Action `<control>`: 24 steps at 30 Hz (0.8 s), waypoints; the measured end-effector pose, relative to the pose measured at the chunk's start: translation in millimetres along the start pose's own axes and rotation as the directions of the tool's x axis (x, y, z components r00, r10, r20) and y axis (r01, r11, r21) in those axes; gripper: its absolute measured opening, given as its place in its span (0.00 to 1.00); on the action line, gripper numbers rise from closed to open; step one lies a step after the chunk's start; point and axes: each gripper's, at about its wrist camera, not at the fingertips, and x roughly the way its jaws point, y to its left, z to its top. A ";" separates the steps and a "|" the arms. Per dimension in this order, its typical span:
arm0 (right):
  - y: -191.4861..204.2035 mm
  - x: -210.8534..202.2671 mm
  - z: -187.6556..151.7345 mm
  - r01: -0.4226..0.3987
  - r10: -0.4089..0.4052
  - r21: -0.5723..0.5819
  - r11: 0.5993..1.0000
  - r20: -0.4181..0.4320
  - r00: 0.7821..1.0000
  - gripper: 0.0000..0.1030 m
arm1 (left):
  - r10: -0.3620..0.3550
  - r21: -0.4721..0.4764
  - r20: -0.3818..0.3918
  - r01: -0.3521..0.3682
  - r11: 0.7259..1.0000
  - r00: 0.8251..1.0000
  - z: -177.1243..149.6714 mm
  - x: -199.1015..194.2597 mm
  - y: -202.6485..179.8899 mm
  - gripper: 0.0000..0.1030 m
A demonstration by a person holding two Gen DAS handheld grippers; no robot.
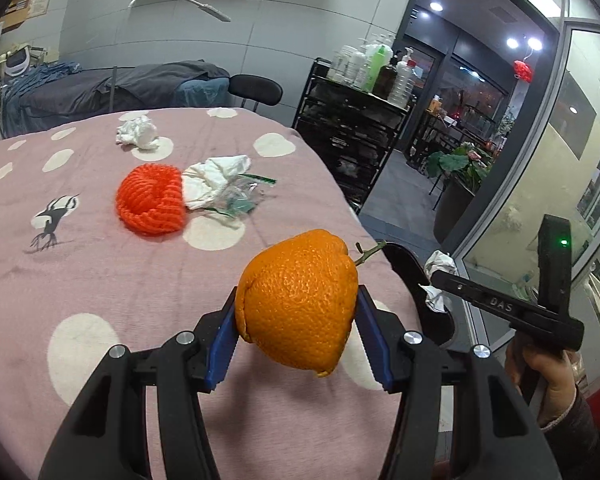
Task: Collect trash
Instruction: 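Carry both to the brown bin and release the wrapper then the orange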
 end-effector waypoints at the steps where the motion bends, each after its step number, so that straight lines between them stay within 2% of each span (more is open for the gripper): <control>1: -10.9 4.0 -0.5 0.014 -0.014 0.026 1.000 -0.010 1.000 0.26 | -0.013 0.007 -0.004 0.013 1.000 1.000 -0.2 2.6 -5.4 0.53; 7: -63.3 40.0 -11.5 0.137 -0.129 0.099 0.986 -0.082 0.988 0.26 | -0.099 0.064 -0.037 0.101 0.993 0.994 1.4 21.8 -44.3 0.53; 13: -110.2 88.4 -28.0 0.240 -0.210 0.145 0.960 -0.197 0.958 0.27 | -0.156 0.133 -0.074 0.164 0.977 0.985 5.7 45.1 -81.2 0.53; 15: -118.9 98.8 -34.3 0.268 -0.232 0.147 0.952 -0.222 0.947 0.36 | -0.170 0.150 -0.094 0.183 0.972 0.981 5.9 54.6 -93.1 0.53; 17: -124.3 100.9 -40.4 0.279 -0.237 0.168 0.945 -0.233 0.943 0.60 | -0.189 0.156 -0.117 0.206 0.966 0.975 6.2 66.1 -103.7 0.53; 18: -125.2 99.0 -43.5 0.275 -0.231 0.181 0.944 -0.229 0.946 0.63 | -0.199 0.160 -0.131 0.219 0.963 0.971 5.8 71.3 -108.9 0.53; 24: -127.0 77.4 -62.9 0.274 -0.235 0.237 0.932 -0.182 0.955 0.65 | -0.232 0.174 -0.190 0.265 0.948 0.954 9.0 100.7 -137.2 0.53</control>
